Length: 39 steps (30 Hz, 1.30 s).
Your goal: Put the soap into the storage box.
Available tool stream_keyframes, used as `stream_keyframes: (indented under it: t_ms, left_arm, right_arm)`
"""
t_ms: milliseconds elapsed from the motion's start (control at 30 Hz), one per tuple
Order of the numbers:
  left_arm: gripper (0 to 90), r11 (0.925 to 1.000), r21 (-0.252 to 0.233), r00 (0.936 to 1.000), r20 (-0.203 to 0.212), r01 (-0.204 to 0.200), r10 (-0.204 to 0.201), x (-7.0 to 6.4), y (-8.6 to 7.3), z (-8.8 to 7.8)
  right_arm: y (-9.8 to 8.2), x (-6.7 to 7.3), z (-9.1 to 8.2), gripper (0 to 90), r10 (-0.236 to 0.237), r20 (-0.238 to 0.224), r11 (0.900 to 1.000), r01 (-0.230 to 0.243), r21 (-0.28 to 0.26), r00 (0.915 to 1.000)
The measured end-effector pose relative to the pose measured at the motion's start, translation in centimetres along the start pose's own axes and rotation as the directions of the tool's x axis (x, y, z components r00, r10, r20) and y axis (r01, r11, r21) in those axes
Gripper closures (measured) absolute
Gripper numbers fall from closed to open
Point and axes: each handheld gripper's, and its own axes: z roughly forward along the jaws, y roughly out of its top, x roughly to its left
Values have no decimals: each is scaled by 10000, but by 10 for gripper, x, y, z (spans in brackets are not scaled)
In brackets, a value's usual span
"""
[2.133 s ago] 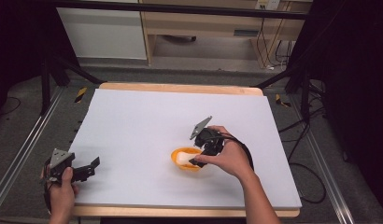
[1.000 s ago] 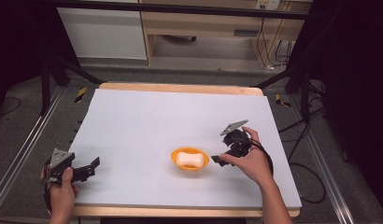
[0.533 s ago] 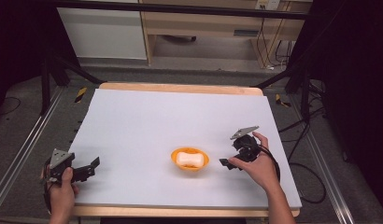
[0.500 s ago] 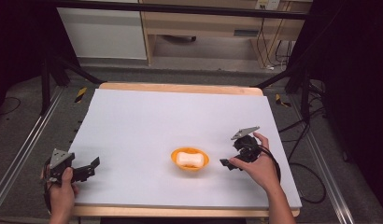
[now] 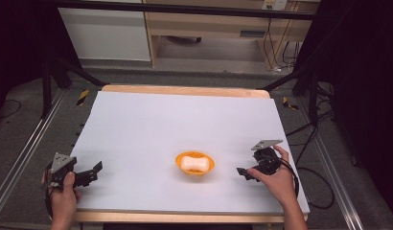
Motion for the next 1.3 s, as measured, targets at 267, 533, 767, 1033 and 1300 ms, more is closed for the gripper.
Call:
stream_keyframes:
  t_ms: [267, 533, 767, 1033, 1300]
  left_arm:
    - [0, 10000, -11, 10000, -15, -13, 13, 0, 0, 0]
    - [0, 10000, -10, 10000, -18, -14, 14, 0, 0, 0]
    - [0, 10000, -14, 10000, -20, -16, 16, 0, 0, 0]
    - [0, 10000, -23, 10000, -4, 6, -6, 0, 0, 0]
    - [0, 10000, -30, 10000, 37, 1, -1, 0, 0, -1]
  right_arm:
    - [-21, -9, -4, 15, 451, 111, 9983, -447, -378, 9989]
    - [-42, -18, -12, 18, 904, 251, 9948, -891, -497, 9956]
    - [-56, -25, -18, 21, 1026, 402, 9931, -1000, -617, 9939]
    - [-70, -31, -27, 21, 1239, 547, 9885, -1184, -938, 9908]
    - [-89, -37, -38, 21, 1539, 586, 9772, -1431, -1567, 9864]
